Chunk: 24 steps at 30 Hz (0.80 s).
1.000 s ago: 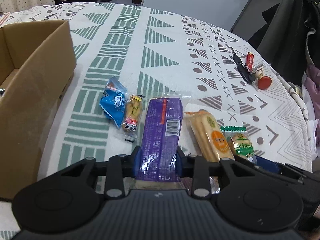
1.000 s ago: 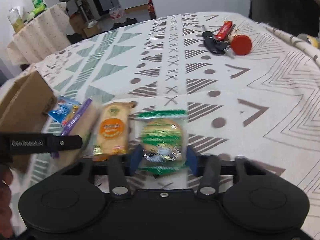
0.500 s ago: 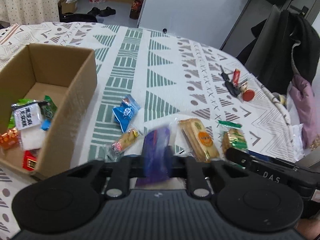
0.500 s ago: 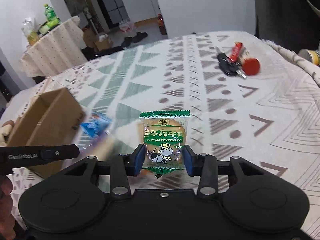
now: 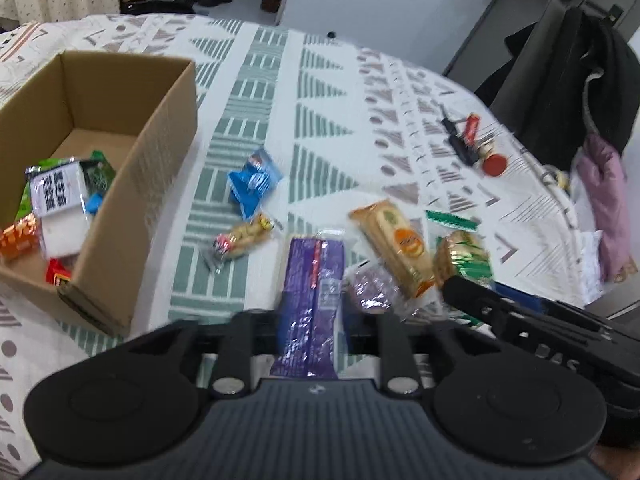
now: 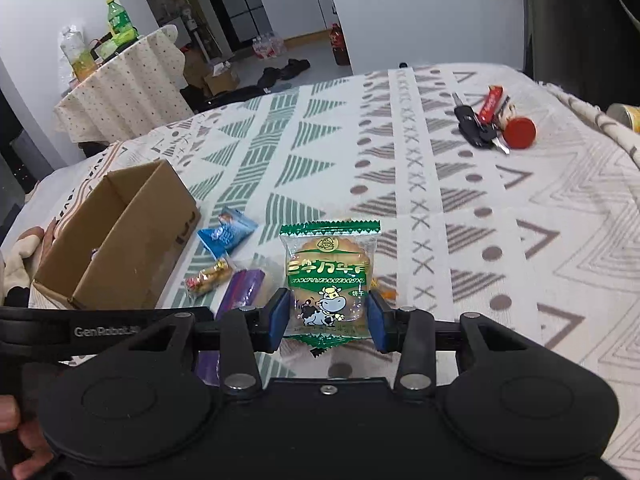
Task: Organize snacks
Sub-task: 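Carry both packets over the cardboard box and open both grippers to drop them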
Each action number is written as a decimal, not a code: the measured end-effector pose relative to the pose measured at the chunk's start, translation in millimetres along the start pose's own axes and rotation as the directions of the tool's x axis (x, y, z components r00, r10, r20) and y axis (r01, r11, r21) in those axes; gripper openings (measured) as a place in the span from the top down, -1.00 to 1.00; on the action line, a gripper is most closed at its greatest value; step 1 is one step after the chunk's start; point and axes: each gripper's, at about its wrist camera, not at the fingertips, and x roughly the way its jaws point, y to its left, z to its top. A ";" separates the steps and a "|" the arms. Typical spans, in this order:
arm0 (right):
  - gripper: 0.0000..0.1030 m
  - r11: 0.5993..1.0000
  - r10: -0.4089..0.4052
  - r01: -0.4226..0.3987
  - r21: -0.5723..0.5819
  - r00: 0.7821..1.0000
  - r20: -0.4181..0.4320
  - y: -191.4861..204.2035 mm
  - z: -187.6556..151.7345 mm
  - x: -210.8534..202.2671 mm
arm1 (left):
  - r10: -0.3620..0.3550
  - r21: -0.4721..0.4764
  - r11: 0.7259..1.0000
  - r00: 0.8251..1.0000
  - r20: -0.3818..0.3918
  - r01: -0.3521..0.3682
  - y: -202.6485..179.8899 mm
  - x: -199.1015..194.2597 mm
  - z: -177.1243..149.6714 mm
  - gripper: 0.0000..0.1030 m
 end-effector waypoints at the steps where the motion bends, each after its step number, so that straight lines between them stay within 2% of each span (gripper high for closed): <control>1: 0.21 1.000 -0.001 0.001 0.003 1.000 -0.004 -0.4 -0.8 0.1 | 0.008 -0.006 1.000 1.000 0.003 -0.008 0.0 1.4 -1.6 -0.01; 2: 0.21 1.000 0.001 -0.001 0.005 1.000 -0.008 -1.2 -1.2 0.7 | 0.011 -0.010 1.000 1.000 0.009 -0.011 -0.1 2.6 -3.3 -0.11; 4: 0.21 1.000 0.006 -0.006 0.008 1.000 -0.013 -1.0 -2.8 1.6 | 0.015 -0.015 1.000 1.000 0.006 -0.015 -0.7 7.2 -5.5 -0.16; 13: 0.21 0.999 0.040 -0.040 0.009 0.999 -0.026 0.0 -0.9 10.7 | 0.051 -0.044 0.998 0.999 -0.013 -0.051 0.8 35.8 -5.9 -0.15; 16: 0.21 0.999 0.044 -0.043 0.012 0.999 -0.033 0.5 1.8 16.1 | 0.040 -0.048 0.998 0.997 -0.063 -0.043 0.9 49.0 -6.9 -0.13; 18: 0.21 0.999 0.050 -0.049 0.012 0.998 -0.033 1.6 4.2 18.8 | 0.053 -0.035 0.998 0.997 -0.056 -0.055 -0.7 52.9 -7.5 -0.08; 19: 0.21 0.999 0.051 -0.050 0.011 0.998 -0.032 2.1 4.7 19.6 | 0.059 -0.028 0.998 0.997 -0.055 -0.061 -1.3 53.5 -6.9 0.05; 20: 0.21 0.999 0.052 -0.052 0.010 0.998 -0.032 2.3 4.6 20.2 | 0.070 -0.024 0.997 0.996 -0.055 -0.071 -1.3 53.4 -5.6 0.28; 24: 0.21 0.998 0.053 -0.052 0.030 0.998 -0.033 4.4 4.7 23.3 | 0.040 -0.022 0.999 0.998 -0.055 -0.041 1.8 48.4 0.1 0.39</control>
